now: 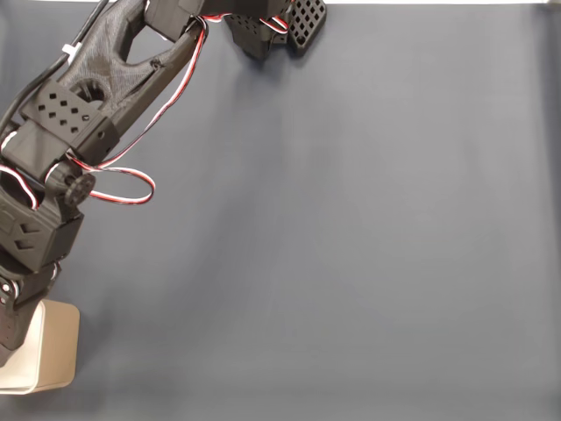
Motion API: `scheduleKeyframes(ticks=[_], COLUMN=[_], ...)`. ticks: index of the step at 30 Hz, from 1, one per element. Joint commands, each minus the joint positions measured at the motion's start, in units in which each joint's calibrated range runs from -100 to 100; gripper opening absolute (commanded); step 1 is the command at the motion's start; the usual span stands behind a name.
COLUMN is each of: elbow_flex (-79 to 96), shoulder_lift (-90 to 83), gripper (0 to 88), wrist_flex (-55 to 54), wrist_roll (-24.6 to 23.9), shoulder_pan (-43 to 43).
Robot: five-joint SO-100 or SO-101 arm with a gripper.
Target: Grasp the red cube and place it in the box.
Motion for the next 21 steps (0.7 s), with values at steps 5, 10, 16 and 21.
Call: scheduleKeyframes(ticks=[5, 10, 16, 21], elbow_flex=[-3.5, -3.7, -4.3, -4.4], shoulder_lift=[-1.0, -1.1, -1.2, -1.2], gripper=[6.0, 20.1, 51.6, 57.9], wrist_flex=[-1.9, -1.7, -1.4, -1.4], wrist_roll=[0.4, 0.2, -0.7, 0.0], shoulder_pan=[0.5, 0.4, 1.1, 1.3])
